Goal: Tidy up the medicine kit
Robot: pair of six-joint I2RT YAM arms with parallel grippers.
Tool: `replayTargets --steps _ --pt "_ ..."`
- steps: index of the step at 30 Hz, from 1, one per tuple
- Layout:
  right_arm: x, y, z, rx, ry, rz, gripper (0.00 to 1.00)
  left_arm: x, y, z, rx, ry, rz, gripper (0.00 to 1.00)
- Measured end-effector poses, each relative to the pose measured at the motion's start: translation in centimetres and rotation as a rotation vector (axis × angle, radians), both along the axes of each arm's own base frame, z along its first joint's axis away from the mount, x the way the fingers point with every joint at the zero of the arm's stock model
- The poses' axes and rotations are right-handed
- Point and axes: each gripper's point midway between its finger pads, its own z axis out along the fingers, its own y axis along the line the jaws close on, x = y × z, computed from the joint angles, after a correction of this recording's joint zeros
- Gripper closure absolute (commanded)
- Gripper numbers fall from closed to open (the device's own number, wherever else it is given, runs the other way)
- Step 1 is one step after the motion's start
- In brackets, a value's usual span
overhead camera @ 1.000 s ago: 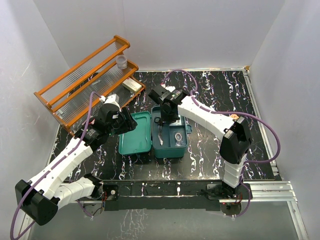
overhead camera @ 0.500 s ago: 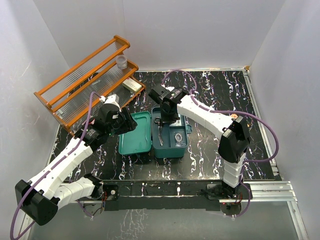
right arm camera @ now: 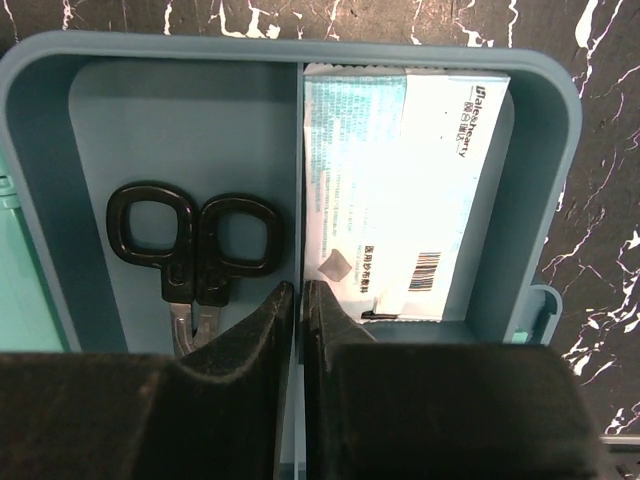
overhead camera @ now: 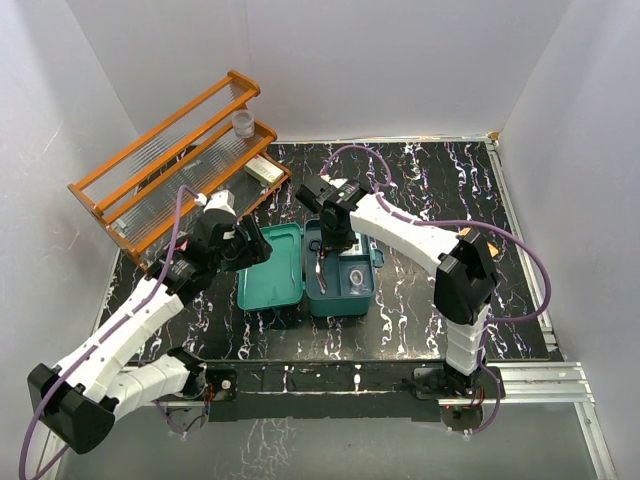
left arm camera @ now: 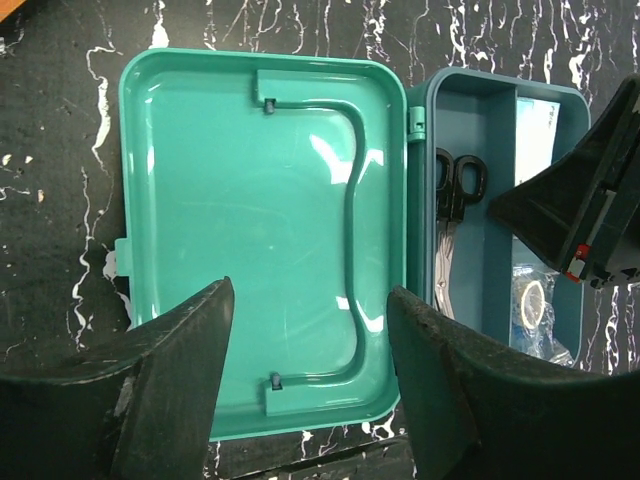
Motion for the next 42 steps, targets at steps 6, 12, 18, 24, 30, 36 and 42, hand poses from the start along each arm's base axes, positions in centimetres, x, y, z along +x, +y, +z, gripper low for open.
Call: replayTargets --steps 6,12,18,24,30,36,42 --pt "0.0 -0.1 0.1 -0.002 -0.003 0.001 0.72 -0.2 1.1 -0.3 0.044 0.0 0.025 0.25" --pt "0.0 0.0 2.8 0.06 -0.055 0.01 0.66 -0.2 2.6 -0.8 0.1 0.009 0.047 0.17" --pt "-0.5 -0.2 9.0 0.236 -0.223 0.028 0.63 -0.3 5.0 -2.5 0.137 0.055 0.088 0.14" --pt "-1.3 -1.8 9.7 0.297 -0.29 0.016 0.63 -1.2 6.9 -5.6 0.146 0.148 0.116 0.35" --pt "-1.3 -2.6 7.9 0.284 -0.285 0.001 0.64 -2.3 7.2 -8.6 0.135 0.227 0.11 0.54" --pt "-1.4 -2.9 8.7 0.316 -0.323 -0.007 0.65 -2.4 6.9 -10.6 0.136 0.29 0.09 0.73" --pt "-1.3 -3.2 8.6 0.32 -0.34 -0.02 0.66 -1.9 6.2 -11.5 0.125 0.325 0.072 0.98"
